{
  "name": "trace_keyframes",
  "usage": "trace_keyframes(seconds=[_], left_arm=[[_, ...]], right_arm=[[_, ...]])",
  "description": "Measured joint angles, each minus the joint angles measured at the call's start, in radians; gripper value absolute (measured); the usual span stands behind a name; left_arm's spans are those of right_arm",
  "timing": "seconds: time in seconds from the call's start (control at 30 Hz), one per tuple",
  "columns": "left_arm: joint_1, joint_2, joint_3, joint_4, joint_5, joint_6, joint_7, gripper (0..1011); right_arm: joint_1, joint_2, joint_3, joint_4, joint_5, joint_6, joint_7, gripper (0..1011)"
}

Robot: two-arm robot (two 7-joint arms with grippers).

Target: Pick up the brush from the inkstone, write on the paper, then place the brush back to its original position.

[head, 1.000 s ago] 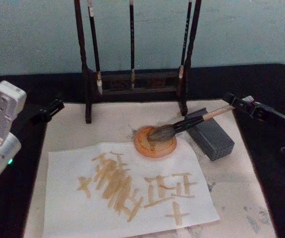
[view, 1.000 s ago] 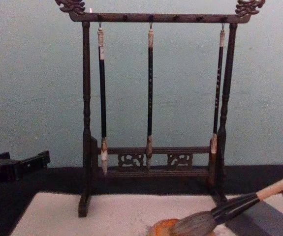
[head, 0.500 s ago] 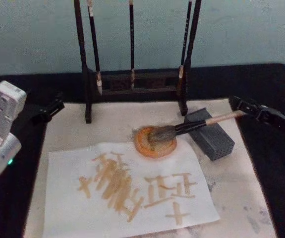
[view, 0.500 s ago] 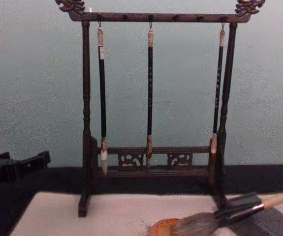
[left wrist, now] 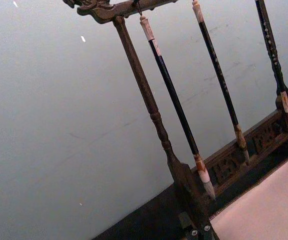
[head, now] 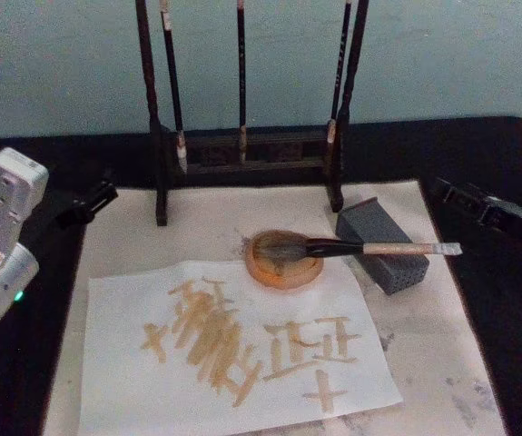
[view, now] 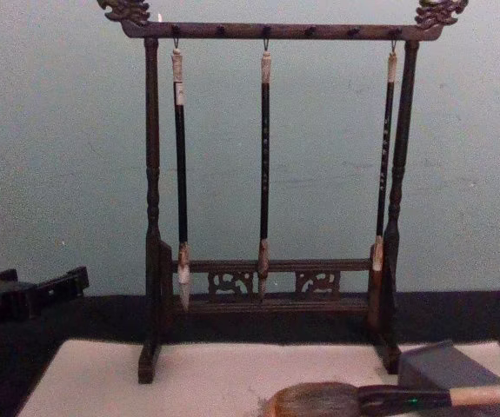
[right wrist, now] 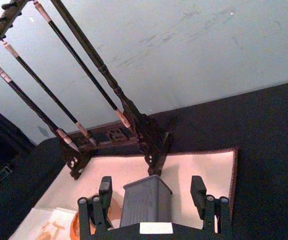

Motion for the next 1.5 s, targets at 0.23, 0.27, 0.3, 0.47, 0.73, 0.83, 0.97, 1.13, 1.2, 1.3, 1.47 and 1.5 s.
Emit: trace_keyframes(seconds=[0.23,0.27,0.3,0.47,0.73,0.83,0.97,1.13,1.2,1.3,1.47,1.5], left_arm=[[0.000,0.000,0.000,0.000,0.000,0.000,0.000,1002],[0.000,0.000,0.000,0.000,0.000,0.000,0.000,1002],[0.000,0.000,0.000,0.000,0.000,0.000,0.000,1002],[0.000,0.000,0.000,0.000,0.000,0.000,0.000,1002],[0.000,0.000,0.000,0.000,0.000,0.000,0.000,1002],[0.000,0.000,0.000,0.000,0.000,0.000,0.000,1002],[0.000,0.000,0.000,0.000,0.000,0.000,0.000,1002],[0.000,0.000,0.000,0.000,0.000,0.000,0.000,1002],[0.000,0.000,0.000,0.000,0.000,0.000,0.000,1002],[0.000,0.000,0.000,0.000,0.000,0.000,0.000,1002],[0.000,0.000,0.000,0.000,0.000,0.000,0.000,1002],[0.000,0.000,0.000,0.000,0.000,0.000,0.000,1002]], right_arm=[[-0.010,0.000,0.012,-0.004,-0.009,-0.005,-0.003,1008],[-0.010,0.000,0.012,-0.004,-0.009,-0.005,-0.003,1008],[-0.011,0.000,0.014,-0.005,-0.011,-0.005,-0.002,1008],[-0.021,0.005,0.023,-0.020,-0.016,-0.010,-0.002,1008],[-0.070,0.035,0.050,-0.085,-0.046,-0.038,-0.020,1008],[-0.101,0.051,0.064,-0.124,-0.070,-0.059,-0.030,1008],[-0.143,0.073,0.077,-0.183,-0.109,-0.089,-0.042,1008],[-0.191,0.097,0.087,-0.251,-0.163,-0.121,-0.051,1008],[-0.212,0.106,0.089,-0.283,-0.191,-0.137,-0.051,1008],[-0.238,0.116,0.092,-0.322,-0.229,-0.158,-0.052,1008],[-0.275,0.129,0.092,-0.383,-0.301,-0.188,-0.058,1008],[-0.280,0.130,0.091,-0.392,-0.313,-0.192,-0.059,1008]])
